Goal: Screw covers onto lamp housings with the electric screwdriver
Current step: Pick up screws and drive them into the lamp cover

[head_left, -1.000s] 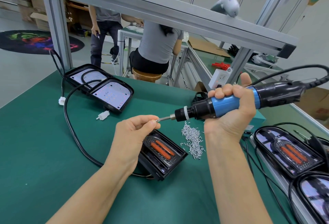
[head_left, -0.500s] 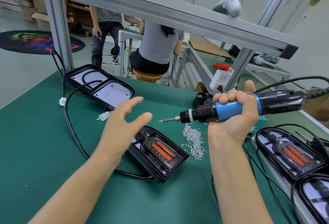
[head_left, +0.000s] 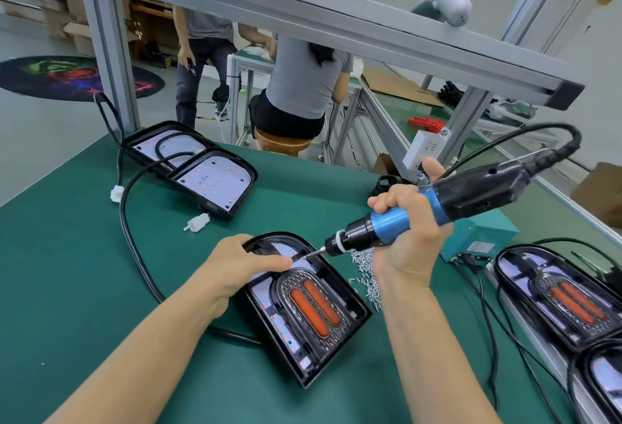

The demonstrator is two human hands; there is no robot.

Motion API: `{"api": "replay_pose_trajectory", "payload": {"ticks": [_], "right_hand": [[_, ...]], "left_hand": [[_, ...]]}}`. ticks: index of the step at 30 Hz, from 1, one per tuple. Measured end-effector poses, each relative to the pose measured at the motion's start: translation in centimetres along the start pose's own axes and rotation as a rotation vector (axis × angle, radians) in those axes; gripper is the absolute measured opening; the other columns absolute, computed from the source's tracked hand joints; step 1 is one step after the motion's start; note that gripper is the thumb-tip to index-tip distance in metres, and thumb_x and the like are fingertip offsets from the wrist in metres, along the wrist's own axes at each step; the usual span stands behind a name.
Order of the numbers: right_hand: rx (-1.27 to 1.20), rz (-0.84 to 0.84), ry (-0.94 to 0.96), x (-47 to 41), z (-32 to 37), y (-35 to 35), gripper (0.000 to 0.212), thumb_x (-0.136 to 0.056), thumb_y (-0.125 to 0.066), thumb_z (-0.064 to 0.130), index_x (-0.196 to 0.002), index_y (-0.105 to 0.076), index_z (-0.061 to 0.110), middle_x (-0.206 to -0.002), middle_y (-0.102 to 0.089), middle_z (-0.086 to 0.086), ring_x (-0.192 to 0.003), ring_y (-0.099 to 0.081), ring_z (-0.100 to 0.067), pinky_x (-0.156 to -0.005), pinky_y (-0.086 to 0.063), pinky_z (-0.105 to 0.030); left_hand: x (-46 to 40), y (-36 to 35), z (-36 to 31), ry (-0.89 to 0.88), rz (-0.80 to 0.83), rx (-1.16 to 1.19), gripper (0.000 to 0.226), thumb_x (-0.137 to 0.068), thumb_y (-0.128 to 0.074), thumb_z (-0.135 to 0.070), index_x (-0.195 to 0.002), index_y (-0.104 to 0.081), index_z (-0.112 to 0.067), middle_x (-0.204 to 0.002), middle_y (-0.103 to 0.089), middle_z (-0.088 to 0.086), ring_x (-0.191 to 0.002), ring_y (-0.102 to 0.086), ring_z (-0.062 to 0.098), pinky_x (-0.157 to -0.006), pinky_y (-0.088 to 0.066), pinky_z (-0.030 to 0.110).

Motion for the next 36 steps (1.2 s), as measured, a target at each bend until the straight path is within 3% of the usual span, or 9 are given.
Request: {"api": "replay_pose_trajectory", "payload": {"ticks": [3, 9, 16, 23, 27, 30, 33, 36], "right_hand": [[0.02, 0.024, 0.032, -0.2, 0.3, -0.5, 0.045, -0.071, -0.048, -0.006, -0.114, -0.052, 0.007, -0.051, -0.05, 0.001, -0.045, -0.048, -0.015, -0.06, -0.05, -0.028], [0.027, 0.041, 0.009, -0.1, 0.1, -0.9, 0.044, -0.072, -0.049, -0.005, -0.112, -0.053, 0.012, -0.049, -0.05, 0.003, -0.048, -0.047, -0.018, -0.061, -0.05, -0.031], [0.037, 0.046, -0.007, 0.2, -0.2, -1.2, 0.043, -0.072, -0.049, -0.005, -0.111, -0.054, 0.012, -0.05, -0.05, 0.002, -0.046, -0.048, -0.015, -0.058, -0.05, -0.031], [0.083, 0.08, 0.0, 0.6, -0.2, -2.0, 0.044, -0.071, -0.048, -0.006, -0.112, -0.05, 0.009, -0.05, -0.049, 0.001, -0.049, -0.044, -0.02, -0.06, -0.049, -0.033], [0.114, 0.17, -0.009, 0.8, -0.3, -3.2, 0.044, -0.072, -0.049, -0.005, -0.113, -0.051, 0.011, -0.054, -0.048, -0.002, -0.05, -0.046, -0.019, -0.059, -0.05, -0.034], [0.129, 0.272, -0.079, 1.1, -0.7, -3.8, 0.037, -0.074, -0.052, -0.003, -0.104, -0.052, 0.019, -0.057, -0.051, -0.002, -0.052, -0.051, -0.018, -0.062, -0.05, -0.034], [0.176, 0.382, -0.117, 1.1, -0.9, -4.2, 0.037, -0.075, -0.057, 0.001, -0.076, -0.063, 0.038, -0.06, -0.056, 0.001, -0.058, -0.054, -0.019, -0.069, -0.048, -0.037], [0.187, 0.436, -0.105, 1.1, -0.7, -4.8, 0.03, -0.072, -0.066, 0.01, -0.073, -0.065, 0.04, -0.061, -0.059, 0.008, -0.059, -0.053, -0.018, -0.07, -0.047, -0.038]], "left_hand": [[0.2, 0.2, -0.3, -0.065, -0.022, 0.041, 0.042, -0.052, -0.09, -0.007, -0.089, -0.07, -0.003, -0.082, -0.075, 0.01, -0.068, -0.067, 0.02, -0.075, -0.054, 0.034], [0.9, -0.4, -0.6, -0.133, -0.005, 0.067, 0.053, -0.04, -0.086, -0.018, -0.089, -0.07, -0.004, -0.081, -0.074, 0.009, -0.068, -0.068, 0.019, -0.071, -0.056, 0.033], [0.9, -0.3, -0.6, -0.157, -0.008, 0.084, 0.049, -0.046, -0.091, -0.007, -0.09, -0.069, -0.005, -0.08, -0.075, 0.006, -0.067, -0.069, 0.015, -0.06, -0.052, 0.021], [1.1, -0.2, -0.5, -0.179, -0.062, 0.094, 0.044, -0.052, -0.09, -0.004, -0.091, -0.068, -0.006, -0.078, -0.074, 0.004, -0.067, -0.069, 0.015, -0.065, -0.051, 0.025], [1.3, -0.1, -0.6, -0.2, -0.108, 0.098, 0.059, -0.038, -0.088, -0.017, -0.092, -0.067, -0.008, -0.079, -0.074, 0.003, -0.071, -0.069, 0.016, -0.07, -0.052, 0.028], [1.3, -0.1, 0.0, -0.184, -0.122, 0.12, 0.061, -0.037, -0.085, -0.02, -0.094, -0.067, -0.006, -0.08, -0.074, 0.005, -0.071, -0.07, 0.019, -0.073, -0.055, 0.033], [1.3, 0.0, 0.1, -0.175, -0.124, 0.119, 0.06, -0.039, -0.088, -0.017, -0.094, -0.068, -0.004, -0.081, -0.074, 0.006, -0.073, -0.07, 0.021, -0.076, -0.056, 0.035], [1.1, -0.1, 0.0, -0.167, -0.126, 0.124, 0.054, -0.046, -0.092, -0.008, -0.094, -0.068, -0.003, -0.082, -0.074, 0.008, -0.074, -0.07, 0.023, -0.077, -0.056, 0.037]]}}
Point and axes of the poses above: each hand's wrist, its own x-axis away from the middle knuckle, its own y-axis out of the back of the hand, z = x × y, the point moved 7 cm from there along -x, towards the middle knuckle
